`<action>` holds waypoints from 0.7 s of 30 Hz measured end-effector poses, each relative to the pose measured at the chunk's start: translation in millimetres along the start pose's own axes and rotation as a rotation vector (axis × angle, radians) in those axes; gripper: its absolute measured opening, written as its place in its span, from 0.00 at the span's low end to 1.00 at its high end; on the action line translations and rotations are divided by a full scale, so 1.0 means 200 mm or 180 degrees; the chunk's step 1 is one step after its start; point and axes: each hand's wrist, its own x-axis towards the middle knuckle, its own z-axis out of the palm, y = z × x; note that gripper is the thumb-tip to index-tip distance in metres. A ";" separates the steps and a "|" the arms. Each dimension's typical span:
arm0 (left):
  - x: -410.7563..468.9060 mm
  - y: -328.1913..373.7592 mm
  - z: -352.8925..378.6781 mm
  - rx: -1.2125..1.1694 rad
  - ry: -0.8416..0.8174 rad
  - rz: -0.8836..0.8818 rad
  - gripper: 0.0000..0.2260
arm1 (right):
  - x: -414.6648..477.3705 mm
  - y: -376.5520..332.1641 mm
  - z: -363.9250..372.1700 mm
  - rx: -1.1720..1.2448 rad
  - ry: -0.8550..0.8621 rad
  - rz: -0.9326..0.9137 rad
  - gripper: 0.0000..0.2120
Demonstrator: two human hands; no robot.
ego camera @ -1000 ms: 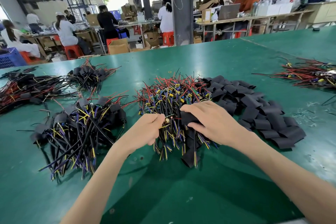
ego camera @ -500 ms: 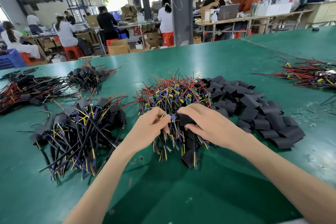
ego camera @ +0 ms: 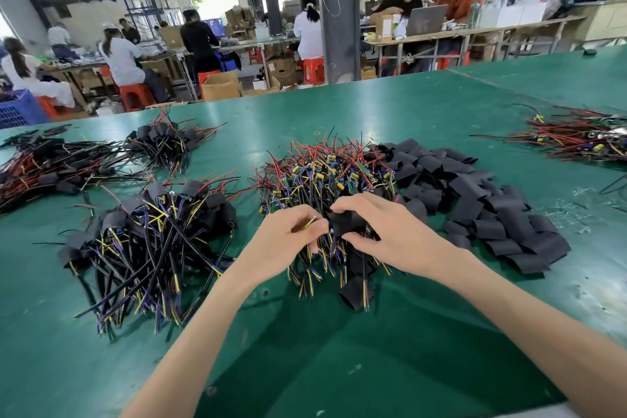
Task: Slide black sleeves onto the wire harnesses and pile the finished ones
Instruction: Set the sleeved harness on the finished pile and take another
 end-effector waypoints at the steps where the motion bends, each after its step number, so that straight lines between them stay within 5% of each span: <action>1: 0.00 0.00 0.00 0.0101 0.0002 0.0012 0.07 | 0.00 0.00 0.00 0.0052 -0.0036 0.0017 0.21; 10: 0.02 -0.02 0.03 0.0153 0.0579 -0.0314 0.08 | 0.00 0.00 0.02 0.0142 0.0019 0.0058 0.19; 21: 0.01 0.00 0.00 -0.0202 0.0706 0.0059 0.07 | -0.01 0.01 0.04 0.0220 0.0054 0.0162 0.20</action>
